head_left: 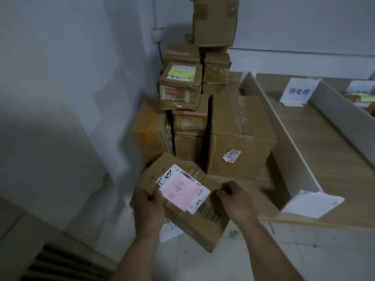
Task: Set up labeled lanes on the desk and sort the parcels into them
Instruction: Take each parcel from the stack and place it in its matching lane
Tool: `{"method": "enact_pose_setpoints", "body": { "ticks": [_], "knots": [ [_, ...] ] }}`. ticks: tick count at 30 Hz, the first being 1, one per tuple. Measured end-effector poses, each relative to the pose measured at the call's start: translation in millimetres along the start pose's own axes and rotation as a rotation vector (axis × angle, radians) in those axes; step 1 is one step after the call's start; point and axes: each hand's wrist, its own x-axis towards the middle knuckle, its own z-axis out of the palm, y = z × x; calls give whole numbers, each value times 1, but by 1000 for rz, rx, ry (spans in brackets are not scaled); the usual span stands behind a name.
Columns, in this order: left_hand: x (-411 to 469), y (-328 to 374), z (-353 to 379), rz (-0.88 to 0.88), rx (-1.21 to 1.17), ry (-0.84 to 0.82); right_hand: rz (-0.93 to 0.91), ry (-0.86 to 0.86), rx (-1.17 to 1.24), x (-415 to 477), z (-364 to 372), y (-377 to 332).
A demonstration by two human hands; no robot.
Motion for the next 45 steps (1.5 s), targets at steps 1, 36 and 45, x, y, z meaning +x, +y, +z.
{"method": "enact_pose_setpoints", "body": {
  "ticks": [1,36,45],
  "knots": [
    [-5,-1,1,-18,2,-46,-5,-32,-22,-1,-1,-2],
    [-287,0,68,439,-205,-201,-426,40,516,-167,-154,152],
    [-360,23,165,501,-289,-344,-376,239,618,-183,-255,235]
  ]
}}
